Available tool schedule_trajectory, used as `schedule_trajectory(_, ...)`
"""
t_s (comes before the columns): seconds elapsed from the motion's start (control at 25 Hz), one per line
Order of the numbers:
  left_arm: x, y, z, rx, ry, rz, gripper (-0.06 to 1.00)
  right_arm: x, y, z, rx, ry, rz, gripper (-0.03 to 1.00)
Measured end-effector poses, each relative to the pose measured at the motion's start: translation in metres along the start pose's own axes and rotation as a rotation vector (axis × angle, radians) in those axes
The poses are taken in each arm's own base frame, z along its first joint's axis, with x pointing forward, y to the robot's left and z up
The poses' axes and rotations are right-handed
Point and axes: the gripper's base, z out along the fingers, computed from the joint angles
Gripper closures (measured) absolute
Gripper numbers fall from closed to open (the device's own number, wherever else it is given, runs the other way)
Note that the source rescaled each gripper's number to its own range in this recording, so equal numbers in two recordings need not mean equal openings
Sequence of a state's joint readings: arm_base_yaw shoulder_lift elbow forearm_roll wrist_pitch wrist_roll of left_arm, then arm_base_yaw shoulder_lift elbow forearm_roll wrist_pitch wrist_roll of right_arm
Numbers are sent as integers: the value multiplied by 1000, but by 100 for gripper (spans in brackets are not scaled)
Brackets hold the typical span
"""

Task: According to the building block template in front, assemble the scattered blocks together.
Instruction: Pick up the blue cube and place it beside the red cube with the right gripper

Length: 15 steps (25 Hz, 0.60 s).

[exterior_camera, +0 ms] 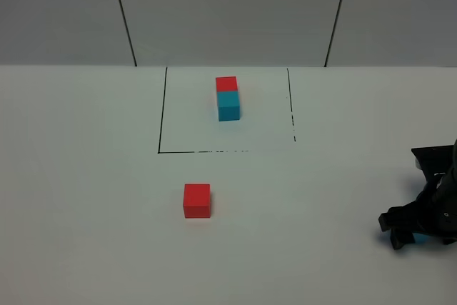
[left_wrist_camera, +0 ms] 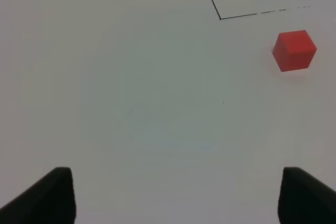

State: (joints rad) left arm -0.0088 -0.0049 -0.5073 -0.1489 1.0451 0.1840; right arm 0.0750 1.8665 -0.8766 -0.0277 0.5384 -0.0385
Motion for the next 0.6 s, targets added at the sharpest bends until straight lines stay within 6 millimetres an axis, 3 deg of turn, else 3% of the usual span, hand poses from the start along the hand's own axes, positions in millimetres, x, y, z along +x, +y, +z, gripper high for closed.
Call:
schedule_trajectory(0.32, 0, 0, 0, 0, 0, -2, 26, -1, 0, 0, 0, -6, 0, 54)
schedule_trajectory(0.44, 0, 0, 0, 0, 0, -1, 26, -1, 0, 0, 0, -11, 0, 67)
schedule_trajectory(0.6, 0, 0, 0, 0, 0, -1, 26, -2, 0, 0, 1, -15, 0, 97)
